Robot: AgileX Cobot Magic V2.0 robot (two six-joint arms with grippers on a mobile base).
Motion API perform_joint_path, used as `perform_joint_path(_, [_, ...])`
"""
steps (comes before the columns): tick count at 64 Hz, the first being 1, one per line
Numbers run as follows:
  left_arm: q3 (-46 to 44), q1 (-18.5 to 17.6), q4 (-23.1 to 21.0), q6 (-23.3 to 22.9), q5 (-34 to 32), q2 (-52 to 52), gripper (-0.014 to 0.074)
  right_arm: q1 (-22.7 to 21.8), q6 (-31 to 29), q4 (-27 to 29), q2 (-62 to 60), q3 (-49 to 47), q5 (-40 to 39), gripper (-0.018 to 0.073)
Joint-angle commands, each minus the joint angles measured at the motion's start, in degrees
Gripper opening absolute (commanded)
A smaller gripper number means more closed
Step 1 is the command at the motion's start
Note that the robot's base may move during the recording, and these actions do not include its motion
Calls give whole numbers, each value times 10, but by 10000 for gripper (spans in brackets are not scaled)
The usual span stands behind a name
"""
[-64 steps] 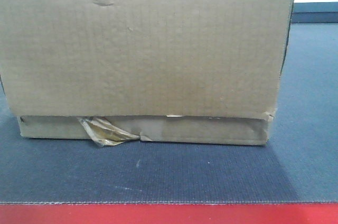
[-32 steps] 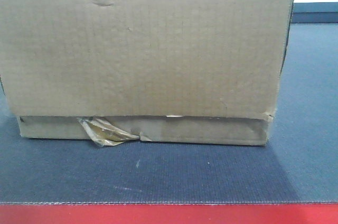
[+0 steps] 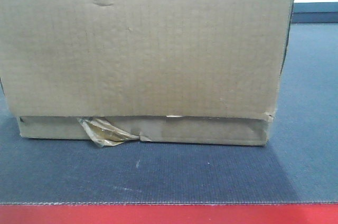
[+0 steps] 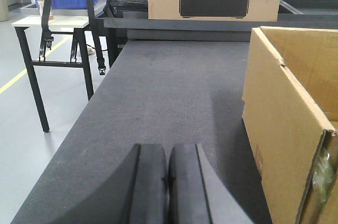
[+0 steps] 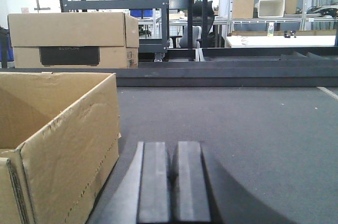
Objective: Grab carton from right shelf to conveyor
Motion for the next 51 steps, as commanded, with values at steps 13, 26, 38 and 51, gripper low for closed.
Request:
perform_joint_path(13, [29,-9,2,0,-24,-18,4,-1,-5,-6,-2,2,-15,-70])
perform_joint_path(26, [137,-35,4,0,-100,-96,4,-1,-5,-6,-2,2,-15,-70])
perform_joint_path(38, [255,-35,-42,0,-189,-170,4,-1,-5,-6,-2,2,-15,-70])
perform_joint_path(51, [255,-16,-57,0,-154,-186,4,-1,-5,-6,-2,2,-15,-70])
